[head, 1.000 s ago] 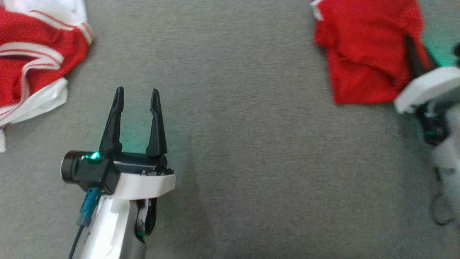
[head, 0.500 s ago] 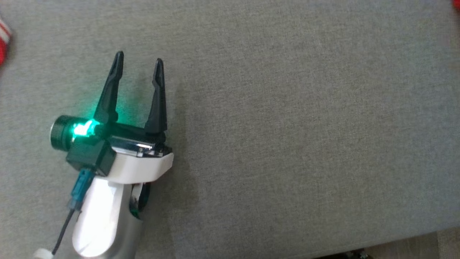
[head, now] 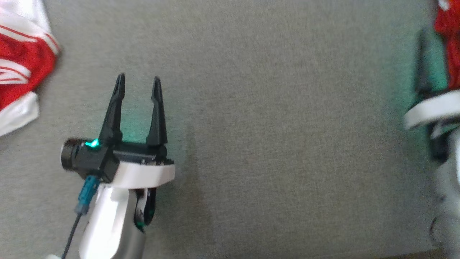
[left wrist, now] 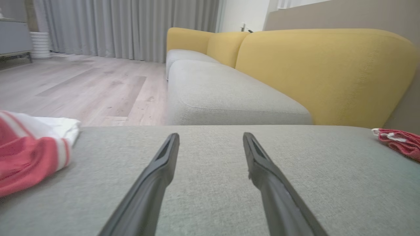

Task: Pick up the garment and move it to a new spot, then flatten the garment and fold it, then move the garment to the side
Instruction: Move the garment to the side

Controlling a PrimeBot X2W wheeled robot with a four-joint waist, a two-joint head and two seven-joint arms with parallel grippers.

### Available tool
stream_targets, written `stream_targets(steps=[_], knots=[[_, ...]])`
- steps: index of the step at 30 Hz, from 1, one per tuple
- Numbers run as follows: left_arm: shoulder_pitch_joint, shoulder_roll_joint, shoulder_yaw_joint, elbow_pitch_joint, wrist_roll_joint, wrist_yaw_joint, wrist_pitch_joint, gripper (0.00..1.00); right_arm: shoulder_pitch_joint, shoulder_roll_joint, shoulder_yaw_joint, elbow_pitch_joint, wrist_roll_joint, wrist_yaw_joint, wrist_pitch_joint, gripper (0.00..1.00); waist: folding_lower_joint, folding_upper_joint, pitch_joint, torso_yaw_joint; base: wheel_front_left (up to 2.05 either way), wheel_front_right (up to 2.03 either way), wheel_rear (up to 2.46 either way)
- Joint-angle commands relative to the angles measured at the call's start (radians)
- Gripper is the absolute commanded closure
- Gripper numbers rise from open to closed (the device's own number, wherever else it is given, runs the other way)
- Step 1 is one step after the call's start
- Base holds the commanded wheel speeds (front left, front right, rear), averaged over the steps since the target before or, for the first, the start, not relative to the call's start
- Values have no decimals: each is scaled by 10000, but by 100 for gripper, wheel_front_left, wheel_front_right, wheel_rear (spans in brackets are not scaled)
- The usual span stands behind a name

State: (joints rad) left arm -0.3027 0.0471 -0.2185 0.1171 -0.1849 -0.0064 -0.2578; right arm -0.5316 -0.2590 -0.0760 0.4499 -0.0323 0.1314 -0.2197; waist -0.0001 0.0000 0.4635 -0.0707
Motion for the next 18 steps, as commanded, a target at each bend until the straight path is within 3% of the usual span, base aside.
stream_targets(steps=[1,5,9,18], knots=[[203,33,295,-173,-103,130,-40,0,289,-36,458,-267,352,-7,-214,0,1,0,-1009,466,0,0,0],[640,33,537,24,-71,519,-40,0,1063,591,1771,-58,1316,-7,-404,0,1,0,-2013,693,0,0,0],[1150,33,752,176,-166,723,-40,0,1928,1195,2388,-568,1966,-7,-416,0,1,0,-2914,856,0,0,0],[2319,32,793,458,-76,830,-40,0,4127,1746,1937,-1291,2191,-7,-419,0,1,0,-4406,1065,0,0,0]])
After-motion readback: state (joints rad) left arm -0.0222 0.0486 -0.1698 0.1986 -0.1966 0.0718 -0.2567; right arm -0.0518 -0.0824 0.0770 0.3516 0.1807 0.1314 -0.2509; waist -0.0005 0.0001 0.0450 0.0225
